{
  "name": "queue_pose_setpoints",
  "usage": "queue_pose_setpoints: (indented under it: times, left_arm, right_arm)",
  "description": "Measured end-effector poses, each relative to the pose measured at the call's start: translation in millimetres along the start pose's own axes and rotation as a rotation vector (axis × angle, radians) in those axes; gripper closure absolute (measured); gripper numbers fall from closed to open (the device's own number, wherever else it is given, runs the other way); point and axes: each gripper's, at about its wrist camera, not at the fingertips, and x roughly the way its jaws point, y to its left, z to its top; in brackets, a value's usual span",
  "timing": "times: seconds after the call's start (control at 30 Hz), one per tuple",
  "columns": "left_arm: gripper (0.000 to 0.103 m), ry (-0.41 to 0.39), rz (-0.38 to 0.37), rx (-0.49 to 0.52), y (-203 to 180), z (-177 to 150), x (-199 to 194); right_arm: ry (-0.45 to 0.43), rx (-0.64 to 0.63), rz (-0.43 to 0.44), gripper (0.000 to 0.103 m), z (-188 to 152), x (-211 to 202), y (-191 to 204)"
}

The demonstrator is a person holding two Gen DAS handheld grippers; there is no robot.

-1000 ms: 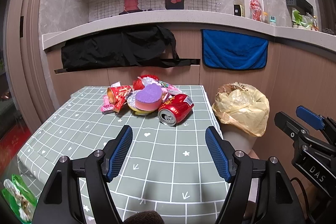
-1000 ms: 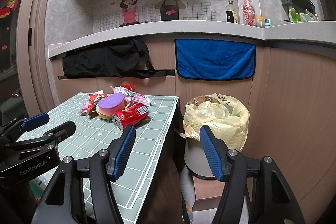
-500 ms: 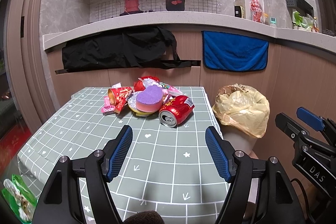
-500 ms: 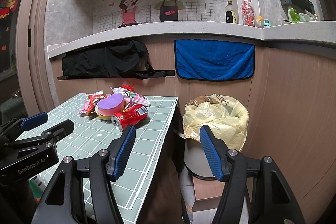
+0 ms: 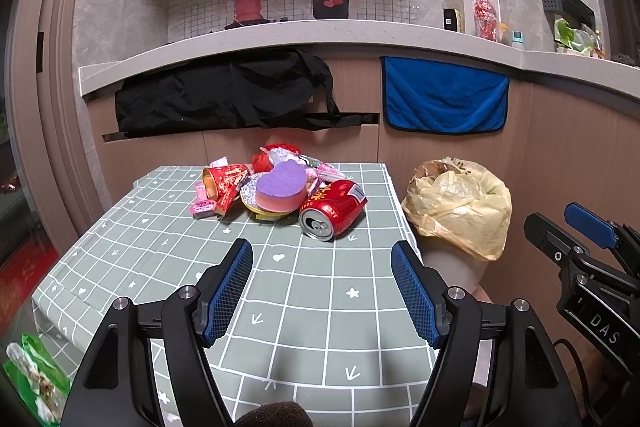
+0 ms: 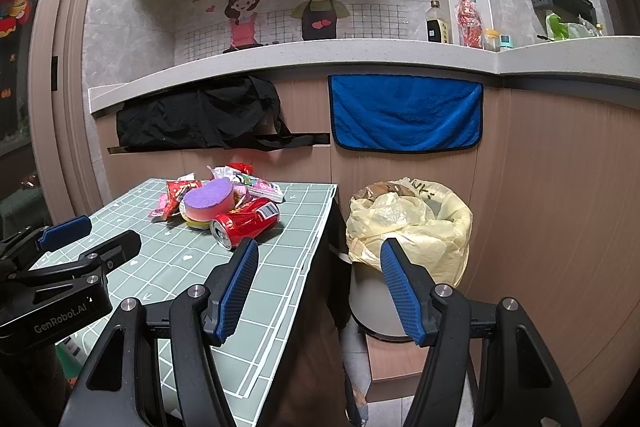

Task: Collect trash
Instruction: 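Reach the right tool to the red can and close on it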

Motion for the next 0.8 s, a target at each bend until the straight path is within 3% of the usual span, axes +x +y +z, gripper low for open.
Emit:
queue_pose_setpoints:
  times: [0.23,0.4,0.53,0.8]
  left_arm:
    - [0.031,0.026,-0.009,-0.003,2,1,13]
    - [0.031,0.029,0.009,-0.023,30,18,39]
    - [0.031,0.048,0.029,-0.004,67,37,80]
    - [0.031,0.170,-0.096,-0.163,138,56,177]
  right_arm:
    - [0.012,0.002,0.002,0.042,-2,5,-5]
    - [0.027,-0.033,0.034,0.042,11,30,-3]
    - [0.085,-0.050,0.172,0.042,32,77,5]
    - [0.209,-0.049,0.311,0.042,48,193,46]
